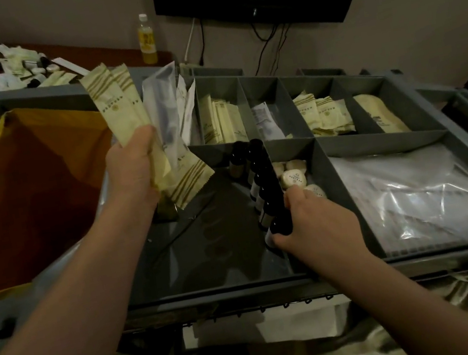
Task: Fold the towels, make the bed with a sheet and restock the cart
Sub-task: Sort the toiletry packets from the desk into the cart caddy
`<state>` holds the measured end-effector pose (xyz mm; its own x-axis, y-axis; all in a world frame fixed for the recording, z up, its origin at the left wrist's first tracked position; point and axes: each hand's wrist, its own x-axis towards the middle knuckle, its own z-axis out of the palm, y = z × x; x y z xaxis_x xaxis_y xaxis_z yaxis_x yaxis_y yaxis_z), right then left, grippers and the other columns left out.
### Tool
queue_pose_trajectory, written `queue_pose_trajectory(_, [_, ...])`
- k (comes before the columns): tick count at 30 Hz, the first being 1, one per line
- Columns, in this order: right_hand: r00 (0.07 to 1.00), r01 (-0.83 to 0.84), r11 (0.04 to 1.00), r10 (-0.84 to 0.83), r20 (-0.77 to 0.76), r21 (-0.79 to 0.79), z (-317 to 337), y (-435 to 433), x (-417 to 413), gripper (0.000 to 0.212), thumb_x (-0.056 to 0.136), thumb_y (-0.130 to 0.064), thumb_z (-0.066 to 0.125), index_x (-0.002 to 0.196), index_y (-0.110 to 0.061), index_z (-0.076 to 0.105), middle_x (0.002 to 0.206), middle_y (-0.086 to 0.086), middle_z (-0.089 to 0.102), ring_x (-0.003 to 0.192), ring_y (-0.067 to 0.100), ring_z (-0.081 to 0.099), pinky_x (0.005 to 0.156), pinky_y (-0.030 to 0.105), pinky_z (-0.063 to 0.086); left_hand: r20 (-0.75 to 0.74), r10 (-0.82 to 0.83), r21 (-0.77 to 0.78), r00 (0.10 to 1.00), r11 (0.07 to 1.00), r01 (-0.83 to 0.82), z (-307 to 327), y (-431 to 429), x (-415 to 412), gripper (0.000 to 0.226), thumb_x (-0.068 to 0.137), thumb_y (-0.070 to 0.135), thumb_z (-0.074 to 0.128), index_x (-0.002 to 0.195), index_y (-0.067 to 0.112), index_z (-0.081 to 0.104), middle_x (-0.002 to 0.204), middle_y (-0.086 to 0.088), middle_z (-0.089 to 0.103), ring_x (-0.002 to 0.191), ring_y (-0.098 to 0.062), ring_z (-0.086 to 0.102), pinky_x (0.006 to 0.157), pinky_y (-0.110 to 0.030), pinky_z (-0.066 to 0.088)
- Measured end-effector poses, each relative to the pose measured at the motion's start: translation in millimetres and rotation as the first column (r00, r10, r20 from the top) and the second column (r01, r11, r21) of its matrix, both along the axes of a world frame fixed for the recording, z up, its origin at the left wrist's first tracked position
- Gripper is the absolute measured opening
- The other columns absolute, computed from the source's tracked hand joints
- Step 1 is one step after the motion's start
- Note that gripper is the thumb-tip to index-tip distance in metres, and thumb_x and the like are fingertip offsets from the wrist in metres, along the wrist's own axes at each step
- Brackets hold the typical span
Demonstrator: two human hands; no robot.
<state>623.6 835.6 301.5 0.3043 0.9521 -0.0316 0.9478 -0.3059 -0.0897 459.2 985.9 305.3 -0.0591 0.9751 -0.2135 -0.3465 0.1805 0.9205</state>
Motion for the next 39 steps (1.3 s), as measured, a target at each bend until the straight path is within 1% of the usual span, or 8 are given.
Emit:
queue_pose_trajectory(8, [0.997,-0.001,1.000,0.003,-0.082,0.024,0,-1,0,0.039,0.084,-0.045,0.064,0.107,-0.028,0.037,0.105,-0.011,0.051,0.082,0.006,0.049,0.066,0.023,0.047,-0.062,-0.067,0.020,0.996,0.997,0.069,2,-5,6,0.022,0.091,0.021,0.055,0.113,0.017,0.055,0.098,0.001,0.062,0.091,-0.017,0.062,0.071,-0.035,0.053])
queue_pose_trajectory(14, [0.959,0.060,0.998,-0.057,-0.279,0.002,-5,-10,11,0.058,0.073,-0.048,0.075,0.104,-0.033,0.028,0.109,-0.013,0.039,0.089,0.005,0.048,0.064,0.017,0.042,-0.071,-0.126,0.024,0.990,0.992,0.128,5,-12,12,0.005,0.093,0.020,0.055,0.095,0.024,0.052,0.086,0.004,0.059,0.076,-0.011,0.059,0.060,-0.028,0.050])
queue_pose_trajectory(17, [0.882,0.132,0.981,-0.053,-0.468,0.139,4,-9,17,0.057,0.071,-0.045,0.077,0.107,-0.033,0.035,0.110,-0.012,0.042,0.093,0.004,0.049,0.074,0.019,0.045,-0.083,-0.175,0.033,0.981,0.983,0.178,5,-16,19,0.009,0.092,0.016,0.055,0.099,0.020,0.057,0.087,0.001,0.062,0.077,-0.014,0.060,0.066,-0.028,0.052])
queue_pose_trajectory(22, [0.812,0.100,0.936,0.120,-0.571,0.338,17,13,9,0.020,0.082,-0.044,0.061,0.096,-0.037,0.049,0.089,-0.012,0.055,0.079,0.001,0.054,0.065,0.015,0.043,-0.119,-0.231,0.095,0.966,0.965,0.243,7,-26,31,0.011,0.091,0.012,0.057,0.085,0.021,0.060,0.086,-0.002,0.064,0.079,-0.017,0.062,0.068,-0.030,0.054])
queue_pose_trajectory(26, [0.587,0.188,0.889,0.240,-0.773,0.419,36,38,1,0.013,0.089,-0.042,0.053,0.087,-0.030,0.056,0.079,-0.005,0.061,0.071,0.009,0.060,0.064,0.027,0.050,-0.191,-0.244,0.214,0.951,0.935,0.283,13,-35,40,0.021,0.087,0.010,0.061,0.078,0.029,0.057,0.080,0.006,0.063,0.073,-0.008,0.061,0.056,-0.014,0.052])
queue_pose_trajectory(32, [0.487,0.290,0.856,0.253,-0.836,0.428,45,74,6,0.022,0.094,-0.024,0.054,0.086,-0.004,0.055,0.076,0.001,0.053,0.065,0.005,0.049,0.055,0.014,0.041,-0.190,-0.235,0.231,0.953,0.933,0.277,23,-33,58,0.021,0.090,0.012,0.058,0.082,0.032,0.056,0.081,0.010,0.062,0.067,-0.002,0.063,0.051,-0.014,0.050])
queue_pose_trajectory(35, [0.446,0.385,0.782,0.307,-0.841,0.490,41,83,10,0.022,0.096,-0.021,0.051,0.078,-0.009,0.050,0.072,-0.002,0.047,0.062,0.002,0.044,0.057,0.012,0.040,-0.119,-0.221,0.129,0.968,0.963,0.236,27,-24,71,0.006,0.091,0.017,0.057,0.092,0.023,0.059,0.085,0.004,0.063,0.074,-0.009,0.063,0.052,-0.020,0.052])
queue_pose_trajectory(39, [0.329,0.522,0.712,0.341,-0.881,0.471,36,92,26,0.026,0.098,-0.021,0.047,0.073,-0.017,0.044,0.071,-0.006,0.046,0.061,-0.003,0.044,0.060,0.015,0.042,0.010,-0.152,0.025,0.988,0.988,0.151,26,-12,91,0.030,0.091,0.020,0.057,0.119,0.011,0.057,0.100,-0.006,0.066,0.092,-0.024,0.064,0.069,-0.035,0.053])
